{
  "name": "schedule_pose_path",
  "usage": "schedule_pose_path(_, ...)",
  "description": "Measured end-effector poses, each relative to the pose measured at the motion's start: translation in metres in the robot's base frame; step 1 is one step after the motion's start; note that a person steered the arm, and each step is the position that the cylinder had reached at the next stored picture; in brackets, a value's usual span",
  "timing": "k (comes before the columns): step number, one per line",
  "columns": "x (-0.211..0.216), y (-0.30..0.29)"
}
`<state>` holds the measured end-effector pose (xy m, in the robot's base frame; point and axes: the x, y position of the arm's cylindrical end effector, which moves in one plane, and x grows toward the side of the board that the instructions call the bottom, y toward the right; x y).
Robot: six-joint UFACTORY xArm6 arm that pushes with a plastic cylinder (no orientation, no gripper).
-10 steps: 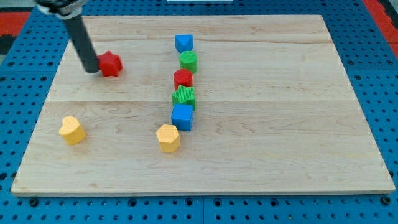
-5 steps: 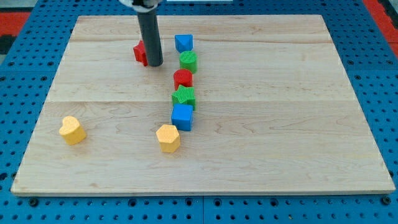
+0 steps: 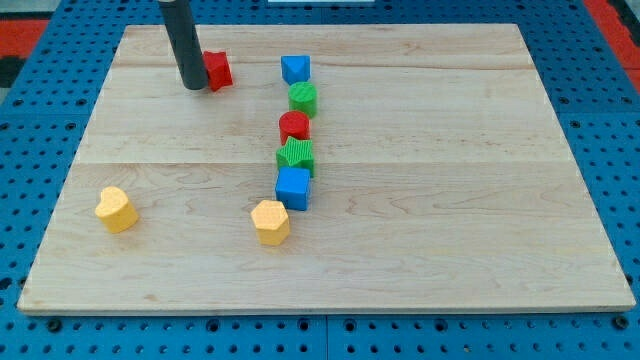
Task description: Place the red star above the blue triangle
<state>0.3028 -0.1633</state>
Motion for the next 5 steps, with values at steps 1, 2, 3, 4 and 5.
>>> schedule_pose_path(1,-0.013,0.001)
schedule_pose_path(2,-0.039,0.021)
schedule_pose_path(3,-0.053,0.020)
schedule_pose_path(4,-0.060,-0.021)
schedule_pose_path(5,-0.060,0.029)
